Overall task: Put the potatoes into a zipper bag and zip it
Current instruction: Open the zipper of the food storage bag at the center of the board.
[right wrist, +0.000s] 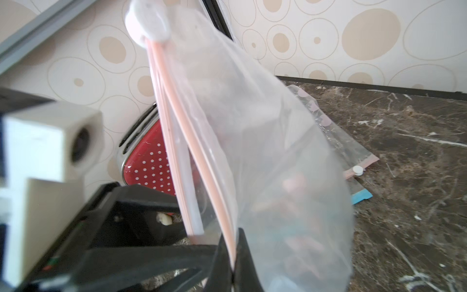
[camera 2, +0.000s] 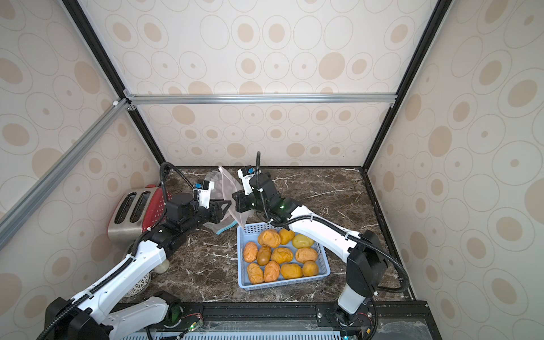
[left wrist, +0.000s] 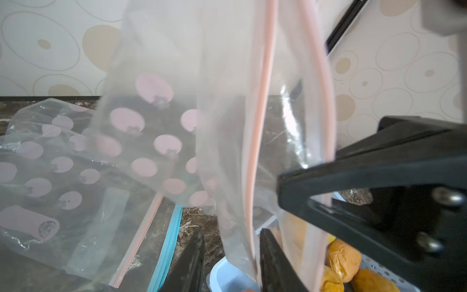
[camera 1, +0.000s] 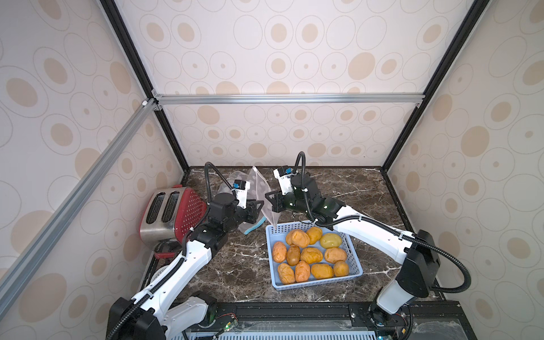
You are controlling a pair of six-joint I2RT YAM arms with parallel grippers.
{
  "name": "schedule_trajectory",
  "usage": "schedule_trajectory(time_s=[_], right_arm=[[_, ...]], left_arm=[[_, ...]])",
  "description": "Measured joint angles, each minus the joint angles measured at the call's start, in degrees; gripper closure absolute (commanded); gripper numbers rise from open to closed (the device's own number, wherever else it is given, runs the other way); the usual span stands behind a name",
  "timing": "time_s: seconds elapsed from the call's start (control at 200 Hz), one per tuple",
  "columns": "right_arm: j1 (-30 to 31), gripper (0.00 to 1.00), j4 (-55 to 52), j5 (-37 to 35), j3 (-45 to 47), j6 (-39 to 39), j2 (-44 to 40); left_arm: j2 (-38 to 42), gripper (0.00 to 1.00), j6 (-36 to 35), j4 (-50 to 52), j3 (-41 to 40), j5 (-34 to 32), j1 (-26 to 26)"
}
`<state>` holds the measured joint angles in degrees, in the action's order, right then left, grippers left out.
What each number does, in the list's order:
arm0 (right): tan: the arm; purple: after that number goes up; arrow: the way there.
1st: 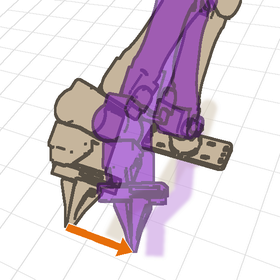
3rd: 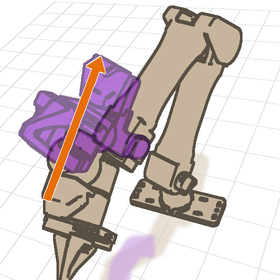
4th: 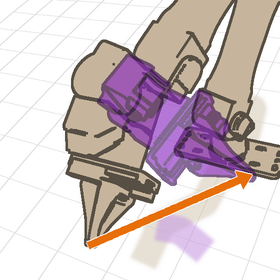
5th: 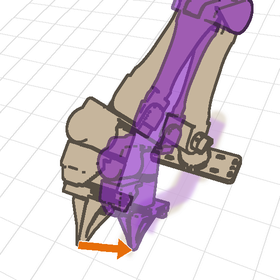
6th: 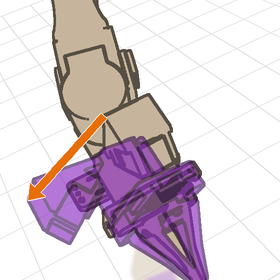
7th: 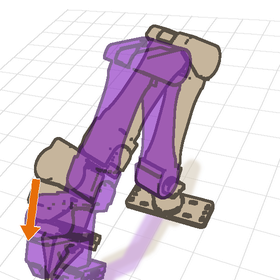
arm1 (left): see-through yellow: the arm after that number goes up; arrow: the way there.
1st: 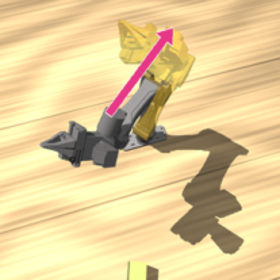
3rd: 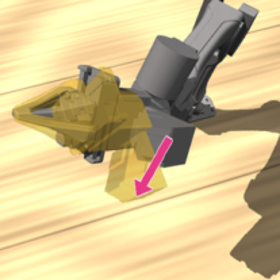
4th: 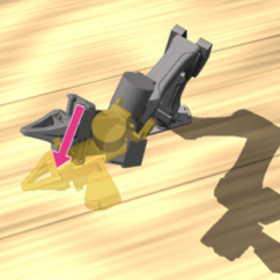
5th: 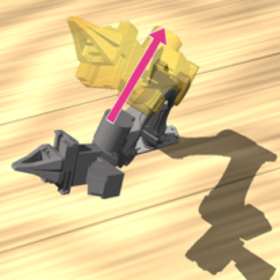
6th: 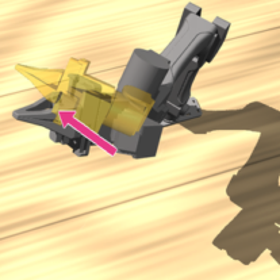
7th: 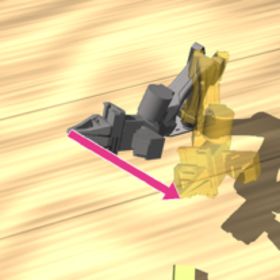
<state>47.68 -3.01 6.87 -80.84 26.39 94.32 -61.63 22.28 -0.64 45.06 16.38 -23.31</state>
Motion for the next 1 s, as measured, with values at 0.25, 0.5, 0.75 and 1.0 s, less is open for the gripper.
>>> schedule_trajectory(time_s=[0.25, 0.5, 0.75, 1.0], right_arm=[[0.00, 1.00, 2.43, 1.84, 2.03, 4.68, 0.57], [0.00, 1.00, 3.21, 2.34, 3.21, 6.84, 1.07], [-0.02, 0.76, 3.26, 3.78, 3.28, 5.62, 1.03], [-0.57, 0.40, -1.77, 4.20, 4.55, -3.85, -5.57]], left_arm=[[0.83, 0.68, 4.57, -6.32, -4.96, -1.99, -0.39], [6.78, 1.00, 6.36, -10.71, -7.93, -5.64, -0.59], [7.08, 1.00, 1.55, 1.29, 1.11, -10.43, -0.59], [0.96, 1.00, -8.57, 27.52, 30.34, -21.81, -0.61]])
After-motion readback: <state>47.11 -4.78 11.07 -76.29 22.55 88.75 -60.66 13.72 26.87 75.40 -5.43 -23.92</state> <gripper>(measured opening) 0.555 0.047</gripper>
